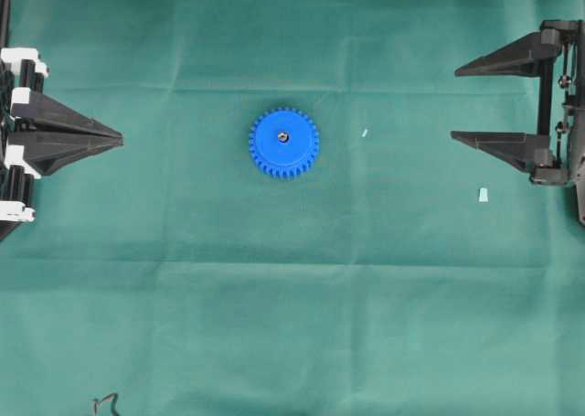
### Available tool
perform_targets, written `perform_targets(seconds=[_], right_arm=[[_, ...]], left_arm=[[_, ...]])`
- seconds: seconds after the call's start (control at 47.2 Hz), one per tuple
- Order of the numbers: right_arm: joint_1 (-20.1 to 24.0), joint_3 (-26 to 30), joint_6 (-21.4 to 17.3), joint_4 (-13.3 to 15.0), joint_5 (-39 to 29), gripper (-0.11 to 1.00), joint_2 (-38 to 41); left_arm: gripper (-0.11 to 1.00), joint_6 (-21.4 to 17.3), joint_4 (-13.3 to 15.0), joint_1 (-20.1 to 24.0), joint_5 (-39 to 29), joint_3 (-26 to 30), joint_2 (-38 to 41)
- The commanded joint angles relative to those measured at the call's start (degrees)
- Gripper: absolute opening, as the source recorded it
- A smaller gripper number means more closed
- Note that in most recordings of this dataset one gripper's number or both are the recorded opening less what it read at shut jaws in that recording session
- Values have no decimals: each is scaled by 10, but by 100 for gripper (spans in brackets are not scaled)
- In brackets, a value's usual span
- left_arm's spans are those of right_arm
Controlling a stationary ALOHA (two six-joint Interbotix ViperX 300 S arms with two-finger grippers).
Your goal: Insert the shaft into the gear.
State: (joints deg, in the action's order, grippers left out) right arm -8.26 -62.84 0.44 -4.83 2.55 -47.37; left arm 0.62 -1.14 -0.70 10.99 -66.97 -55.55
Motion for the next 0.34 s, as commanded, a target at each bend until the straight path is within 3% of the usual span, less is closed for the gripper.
perform_targets(seconds=[0.0, 0.318], right_arm=[[1, 7, -1, 1, 7, 94, 1], [1, 7, -1, 1, 7, 94, 1]], left_arm=[[0, 0, -1, 2, 3, 16, 2], [0, 0, -1, 2, 0, 16, 2]])
